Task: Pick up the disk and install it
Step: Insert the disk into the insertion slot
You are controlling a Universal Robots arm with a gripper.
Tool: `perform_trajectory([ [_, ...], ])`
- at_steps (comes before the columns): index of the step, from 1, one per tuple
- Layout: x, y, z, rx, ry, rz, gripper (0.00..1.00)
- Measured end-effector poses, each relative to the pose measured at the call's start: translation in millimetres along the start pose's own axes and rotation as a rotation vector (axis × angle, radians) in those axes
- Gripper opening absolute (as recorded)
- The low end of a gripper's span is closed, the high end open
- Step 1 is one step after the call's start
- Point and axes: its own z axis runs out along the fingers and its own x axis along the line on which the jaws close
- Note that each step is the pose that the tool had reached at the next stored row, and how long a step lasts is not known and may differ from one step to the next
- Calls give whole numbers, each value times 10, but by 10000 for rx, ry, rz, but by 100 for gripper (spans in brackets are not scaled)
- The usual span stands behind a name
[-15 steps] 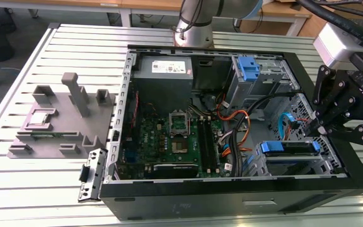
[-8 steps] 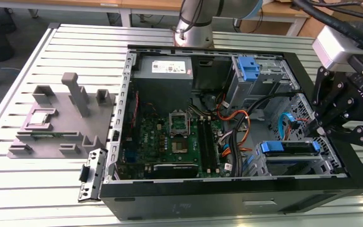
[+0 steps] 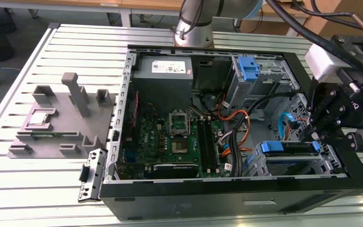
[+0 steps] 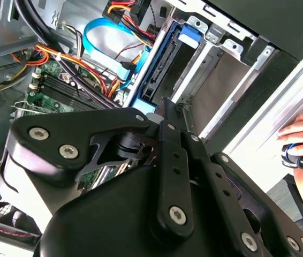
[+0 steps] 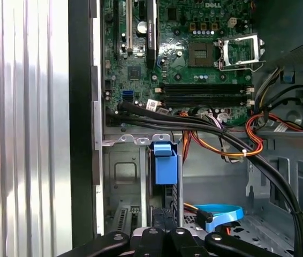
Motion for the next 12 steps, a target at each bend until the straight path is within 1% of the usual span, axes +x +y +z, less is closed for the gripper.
perform_trajectory([
  [3,3,-1,52,0,2,0,10],
  [7,0,-1,61,0,1,0,10],
  [10,-37,0,79,0,1,0,10],
  [12,-49,1,108,0,-1,0,10],
])
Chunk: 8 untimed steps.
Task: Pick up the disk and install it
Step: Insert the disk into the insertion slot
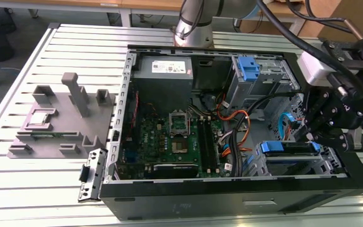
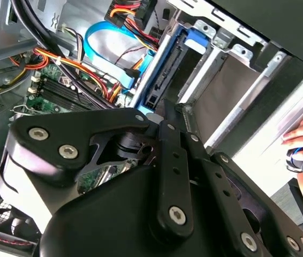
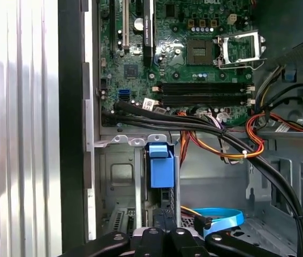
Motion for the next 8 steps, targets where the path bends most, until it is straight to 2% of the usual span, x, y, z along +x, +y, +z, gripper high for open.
perform_trajectory([
  [8,5,-2,145,0,2,2,10],
])
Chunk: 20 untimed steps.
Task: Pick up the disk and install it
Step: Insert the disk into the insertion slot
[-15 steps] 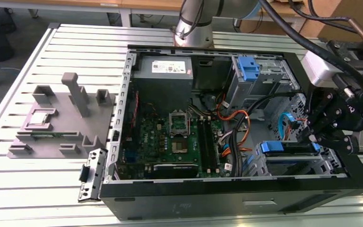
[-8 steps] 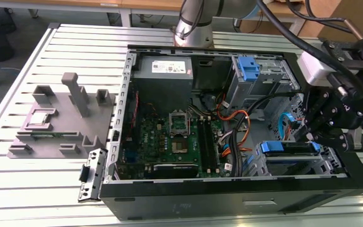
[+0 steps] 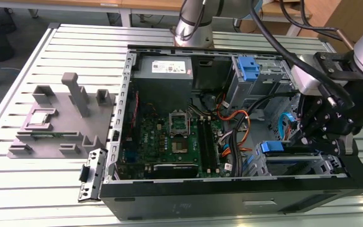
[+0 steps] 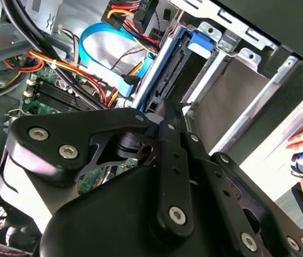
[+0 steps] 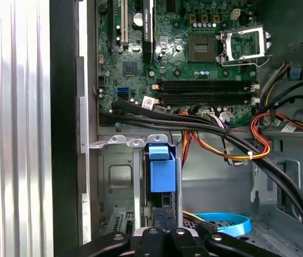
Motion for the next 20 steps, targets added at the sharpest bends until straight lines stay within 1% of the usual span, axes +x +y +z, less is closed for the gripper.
perform_trajectory([
  [4,2,-2,37,0,-1,-1,10],
  [9,5,-3,102,0,0,-2,10],
  [10,6,-3,131,0,1,-2,10],
  [12,8,-4,155,0,-1,-2,10],
  [18,8,-4,206,0,-2,-1,10],
  [20,8,-4,205,0,1,-2,10],
])
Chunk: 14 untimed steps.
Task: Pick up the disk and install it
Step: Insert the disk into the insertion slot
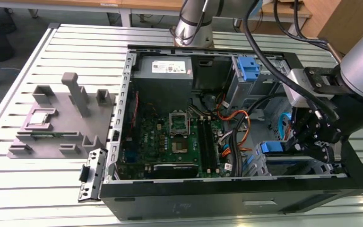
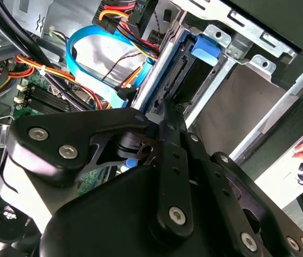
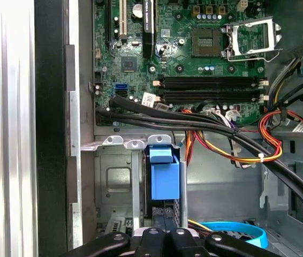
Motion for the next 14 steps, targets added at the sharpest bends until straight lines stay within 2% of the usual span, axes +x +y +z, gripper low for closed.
perform_trajectory([
  [14,1,0,20,1,-1,0,10],
])
